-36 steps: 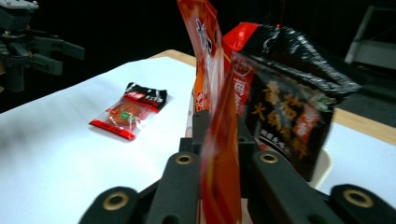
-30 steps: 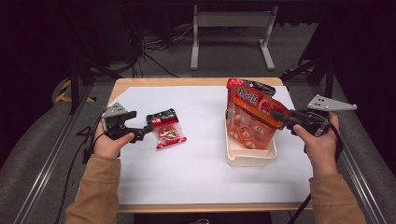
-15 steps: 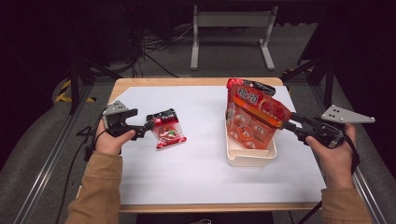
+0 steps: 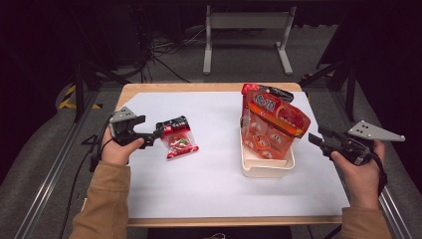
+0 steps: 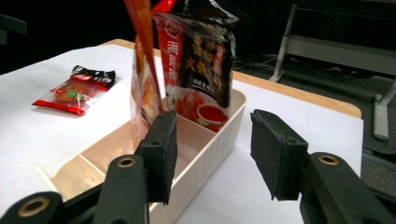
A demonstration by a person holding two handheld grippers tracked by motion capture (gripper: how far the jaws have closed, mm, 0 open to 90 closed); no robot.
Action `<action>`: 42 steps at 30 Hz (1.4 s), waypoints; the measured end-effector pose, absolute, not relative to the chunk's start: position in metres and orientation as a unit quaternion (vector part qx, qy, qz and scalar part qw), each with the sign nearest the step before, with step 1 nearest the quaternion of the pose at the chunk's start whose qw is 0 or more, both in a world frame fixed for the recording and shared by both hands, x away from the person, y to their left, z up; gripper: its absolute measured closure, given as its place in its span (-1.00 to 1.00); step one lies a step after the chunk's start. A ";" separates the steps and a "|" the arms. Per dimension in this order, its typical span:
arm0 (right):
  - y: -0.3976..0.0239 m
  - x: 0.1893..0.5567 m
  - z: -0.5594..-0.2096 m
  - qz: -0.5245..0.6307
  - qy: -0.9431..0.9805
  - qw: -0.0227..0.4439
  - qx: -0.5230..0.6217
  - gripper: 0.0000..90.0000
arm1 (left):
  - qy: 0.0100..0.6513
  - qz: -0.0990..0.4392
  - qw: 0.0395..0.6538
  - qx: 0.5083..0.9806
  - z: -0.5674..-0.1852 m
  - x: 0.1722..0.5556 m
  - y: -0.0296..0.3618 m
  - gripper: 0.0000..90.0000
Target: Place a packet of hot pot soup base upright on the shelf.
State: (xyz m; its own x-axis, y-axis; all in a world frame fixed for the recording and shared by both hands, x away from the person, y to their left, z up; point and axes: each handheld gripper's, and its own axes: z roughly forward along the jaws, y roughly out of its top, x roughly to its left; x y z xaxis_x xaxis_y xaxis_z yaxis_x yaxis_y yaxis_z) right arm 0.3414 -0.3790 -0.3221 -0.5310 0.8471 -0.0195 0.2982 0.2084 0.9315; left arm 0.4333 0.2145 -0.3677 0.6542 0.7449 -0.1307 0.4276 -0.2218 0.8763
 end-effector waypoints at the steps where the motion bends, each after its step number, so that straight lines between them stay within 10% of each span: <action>1: -0.379 0.343 -0.325 0.484 0.728 0.278 0.398 0.14 | 0.383 0.161 0.492 0.765 -0.368 0.433 0.214 -0.81; 42: -0.380 0.371 -0.383 0.443 0.750 0.233 0.433 0.01 | 0.422 0.142 0.485 0.752 -0.409 0.492 0.215 -0.68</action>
State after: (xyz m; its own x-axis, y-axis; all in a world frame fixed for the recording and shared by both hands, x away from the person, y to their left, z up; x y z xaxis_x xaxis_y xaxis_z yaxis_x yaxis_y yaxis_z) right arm 0.3712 -0.3797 -0.3835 -0.5172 0.8552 0.0338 0.4433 0.2338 0.8654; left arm 0.4915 0.2150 -0.4094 0.6024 0.7738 -0.1957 0.4975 -0.1723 0.8502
